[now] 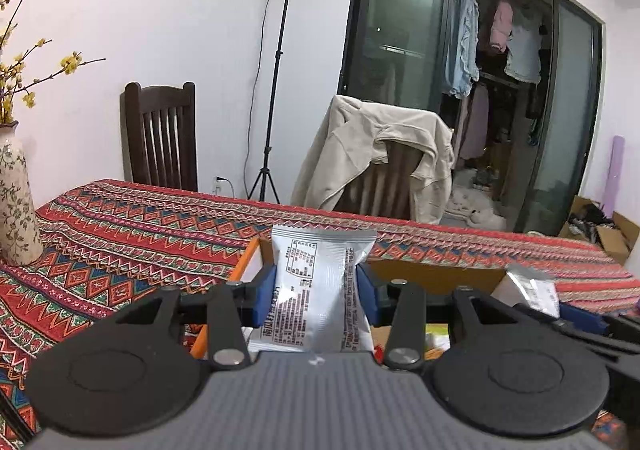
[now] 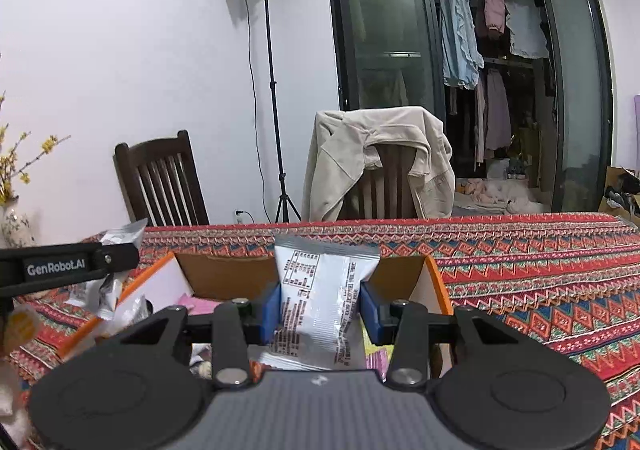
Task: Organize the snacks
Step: 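Carry both white packets over the box and open both tools to drop them, then withdraw both tools from the box toward the last packets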
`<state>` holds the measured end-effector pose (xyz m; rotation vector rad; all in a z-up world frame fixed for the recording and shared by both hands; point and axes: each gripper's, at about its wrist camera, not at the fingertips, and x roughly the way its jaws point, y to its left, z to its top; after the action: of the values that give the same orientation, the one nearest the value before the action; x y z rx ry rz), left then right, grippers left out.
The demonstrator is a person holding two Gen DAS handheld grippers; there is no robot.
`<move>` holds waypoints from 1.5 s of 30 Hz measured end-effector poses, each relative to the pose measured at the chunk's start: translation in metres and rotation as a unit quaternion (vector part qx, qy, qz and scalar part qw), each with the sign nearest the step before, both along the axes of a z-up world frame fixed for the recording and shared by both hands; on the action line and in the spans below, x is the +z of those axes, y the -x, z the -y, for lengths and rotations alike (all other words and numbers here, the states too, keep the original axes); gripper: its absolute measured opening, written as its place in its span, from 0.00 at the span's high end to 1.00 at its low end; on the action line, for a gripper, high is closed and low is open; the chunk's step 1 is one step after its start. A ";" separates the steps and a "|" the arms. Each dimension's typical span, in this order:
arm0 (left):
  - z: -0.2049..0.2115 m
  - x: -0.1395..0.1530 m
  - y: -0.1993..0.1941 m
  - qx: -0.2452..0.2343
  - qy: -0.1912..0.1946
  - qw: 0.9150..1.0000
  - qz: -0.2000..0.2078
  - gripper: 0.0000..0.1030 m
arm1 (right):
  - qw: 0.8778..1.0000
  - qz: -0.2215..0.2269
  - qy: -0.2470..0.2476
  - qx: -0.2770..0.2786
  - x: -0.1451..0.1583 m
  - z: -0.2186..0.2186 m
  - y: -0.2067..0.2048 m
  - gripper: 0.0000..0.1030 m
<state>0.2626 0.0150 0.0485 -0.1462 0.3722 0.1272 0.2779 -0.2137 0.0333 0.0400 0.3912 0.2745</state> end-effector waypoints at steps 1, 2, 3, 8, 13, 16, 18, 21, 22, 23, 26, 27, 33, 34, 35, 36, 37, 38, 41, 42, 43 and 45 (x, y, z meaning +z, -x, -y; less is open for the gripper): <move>0.000 -0.003 -0.003 -0.001 -0.002 1.000 -0.004 0.57 | 1.000 -0.002 -0.002 0.002 -0.004 0.000 -0.002 0.60; -0.002 -0.006 -0.005 -0.002 -0.002 1.000 -0.009 0.57 | 1.000 -0.005 -0.005 0.004 -0.007 0.001 -0.004 0.60; -0.003 -0.008 -0.007 -0.003 0.000 1.000 -0.012 0.57 | 1.000 -0.010 -0.007 0.007 -0.011 0.002 -0.006 0.60; -0.005 -0.018 -0.008 -0.005 -0.005 1.000 -0.014 0.56 | 1.000 -0.020 -0.018 0.011 -0.018 0.006 -0.008 0.60; -0.005 -0.018 0.000 -0.009 0.005 1.000 0.002 0.21 | 0.999 -0.020 -0.021 0.016 -0.021 0.006 -0.005 0.33; -0.005 -0.015 0.008 0.001 0.006 1.000 0.026 0.00 | 0.999 -0.019 -0.023 0.014 -0.021 0.007 -0.005 0.12; -0.007 -0.015 0.010 0.008 0.013 0.999 0.040 0.00 | 0.999 -0.019 -0.026 0.014 -0.022 0.008 -0.005 0.05; -0.010 -0.015 0.008 0.006 0.023 0.999 0.035 0.00 | 1.000 -0.018 -0.023 0.009 -0.023 0.008 -0.005 0.00; -0.011 -0.015 0.007 0.008 0.023 0.999 0.032 0.00 | 1.000 -0.018 -0.021 0.006 -0.024 0.008 -0.004 0.00; -0.011 -0.015 0.006 0.008 0.022 0.999 0.030 0.00 | 1.000 -0.019 -0.021 0.005 -0.024 0.008 -0.005 0.00; -0.011 -0.016 0.006 0.003 0.017 1.000 0.021 0.00 | 1.000 -0.020 -0.022 0.002 -0.025 0.008 -0.005 0.00; -0.010 -0.016 0.006 0.002 0.014 1.000 0.021 0.00 | 1.000 -0.020 -0.021 0.000 -0.026 0.008 -0.005 0.00; -0.006 -0.010 0.011 -0.002 0.010 1.000 0.026 0.00 | 1.000 -0.012 -0.019 -0.003 -0.022 0.010 -0.001 0.00; -0.007 -0.007 0.012 -0.002 0.012 1.000 0.025 0.00 | 1.000 -0.008 -0.017 -0.004 -0.019 0.010 0.001 0.00; -0.007 -0.003 0.014 0.000 0.016 1.000 0.025 0.00 | 1.000 -0.005 -0.016 -0.003 -0.017 0.010 0.003 0.00; -0.008 0.000 0.017 -0.002 0.023 0.999 0.025 0.00 | 1.000 -0.001 -0.016 0.000 -0.013 0.010 0.006 0.00; -0.008 0.005 0.020 -0.004 0.028 0.999 0.025 0.00 | 1.000 0.002 -0.015 0.002 -0.009 0.010 0.009 0.00; -0.009 0.009 0.024 -0.005 0.031 0.999 0.025 0.00 | 1.000 0.005 -0.014 0.003 -0.005 0.010 0.012 0.00; -0.009 0.018 0.037 -0.015 0.038 0.999 0.028 0.00 | 1.000 0.010 -0.013 0.014 0.005 0.012 0.023 0.00; -0.009 0.020 0.042 -0.016 0.036 0.999 0.028 0.00 | 1.000 0.009 -0.014 0.017 0.008 0.011 0.026 0.00; -0.009 0.021 0.047 -0.018 0.031 0.999 0.026 0.00 | 1.000 0.009 -0.016 0.019 0.010 0.013 0.030 0.00; -0.008 0.022 0.059 -0.024 0.027 0.999 0.024 0.00 | 1.000 0.008 -0.016 0.021 0.013 0.015 0.038 0.00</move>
<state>0.2040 0.0227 0.0704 -0.1923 0.3305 0.0654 0.2403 -0.2288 0.0463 0.0604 0.3722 0.3216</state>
